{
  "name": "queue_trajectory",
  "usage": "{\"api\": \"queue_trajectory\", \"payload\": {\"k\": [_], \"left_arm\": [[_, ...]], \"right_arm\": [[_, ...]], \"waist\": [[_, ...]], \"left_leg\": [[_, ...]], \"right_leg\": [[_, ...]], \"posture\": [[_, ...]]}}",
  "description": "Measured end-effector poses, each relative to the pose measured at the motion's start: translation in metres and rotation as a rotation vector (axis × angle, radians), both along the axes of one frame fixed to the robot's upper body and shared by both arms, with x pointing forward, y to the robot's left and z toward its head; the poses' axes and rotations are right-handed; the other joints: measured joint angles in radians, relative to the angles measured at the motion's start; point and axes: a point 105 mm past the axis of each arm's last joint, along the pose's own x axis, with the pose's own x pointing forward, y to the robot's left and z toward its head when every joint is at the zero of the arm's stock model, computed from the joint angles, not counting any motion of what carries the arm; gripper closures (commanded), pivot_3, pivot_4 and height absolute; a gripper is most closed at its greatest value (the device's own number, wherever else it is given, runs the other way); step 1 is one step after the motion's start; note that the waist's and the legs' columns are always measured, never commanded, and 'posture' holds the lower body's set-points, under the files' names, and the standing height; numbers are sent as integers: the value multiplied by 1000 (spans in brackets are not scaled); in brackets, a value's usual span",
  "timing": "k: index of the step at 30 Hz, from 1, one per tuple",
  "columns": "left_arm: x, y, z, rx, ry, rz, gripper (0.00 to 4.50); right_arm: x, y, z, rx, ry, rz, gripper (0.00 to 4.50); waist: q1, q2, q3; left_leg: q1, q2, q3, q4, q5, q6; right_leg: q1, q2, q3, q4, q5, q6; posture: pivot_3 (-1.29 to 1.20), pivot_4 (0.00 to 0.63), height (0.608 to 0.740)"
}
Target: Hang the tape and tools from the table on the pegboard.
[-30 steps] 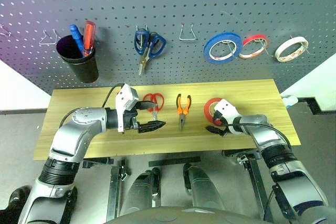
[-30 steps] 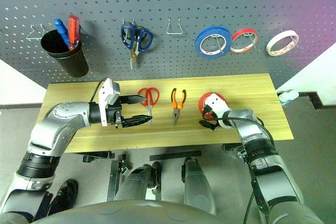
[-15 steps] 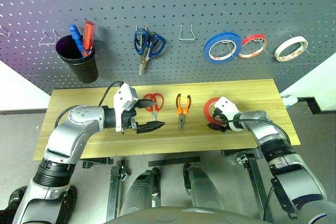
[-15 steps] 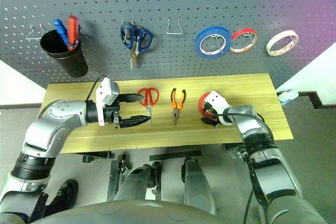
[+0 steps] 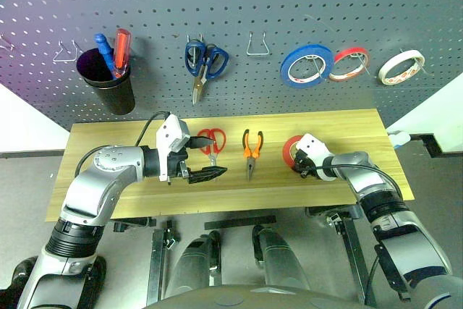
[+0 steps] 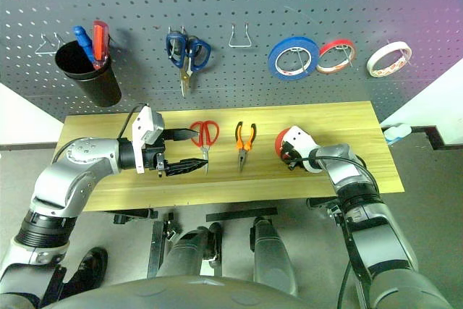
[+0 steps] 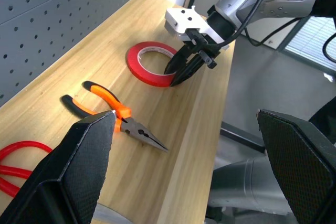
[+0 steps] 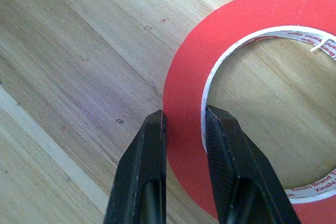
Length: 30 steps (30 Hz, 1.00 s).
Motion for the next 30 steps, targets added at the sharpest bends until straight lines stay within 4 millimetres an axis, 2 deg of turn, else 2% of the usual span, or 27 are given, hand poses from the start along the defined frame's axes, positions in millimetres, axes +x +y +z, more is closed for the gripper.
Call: {"api": "queue_trajectory", "payload": {"k": [6, 13, 20, 26, 30], "left_arm": [[0, 1, 5, -18, -21, -2, 0], [3, 2, 12, -44, -62, -5, 0], [11, 4, 17, -70, -77, -3, 0], [17, -1, 25, -99, -104, -25, 0], [17, -2, 25, -107, -105, -44, 0]], "right_arm": [[-3, -2, 3, 92, -16, -14, 3820], [-8, -3, 24, 299, -81, -69, 3820], [-26, -8, 31, 447, -86, -128, 3820], [-40, -19, 59, 602, -174, -212, 3820], [-56, -32, 66, 655, -211, -275, 3820]], "waist": [[2, 0, 1], [9, 0, 1], [20, 0, 0], [23, 0, -3], [20, 0, -4]], "left_leg": [[0, 0, 0, 0, 0, 0], [0, 0, 0, 0, 0, 0], [0, 0, 0, 0, 0, -2], [-1, 0, 0, 0, -1, -3], [-1, 0, 0, 0, 0, -3]], "right_leg": [[0, 0, 0, 0, 0, 0], [0, 0, -1, 0, 2, 3], [0, 0, -1, 0, 2, 4], [0, 0, -1, 0, 2, 4], [0, 0, -1, 1, 2, 4]], "posture": [[-61, 293, 740], [-87, 265, 740], [-127, 225, 740], [-166, 211, 740], [-193, 207, 740]]}}
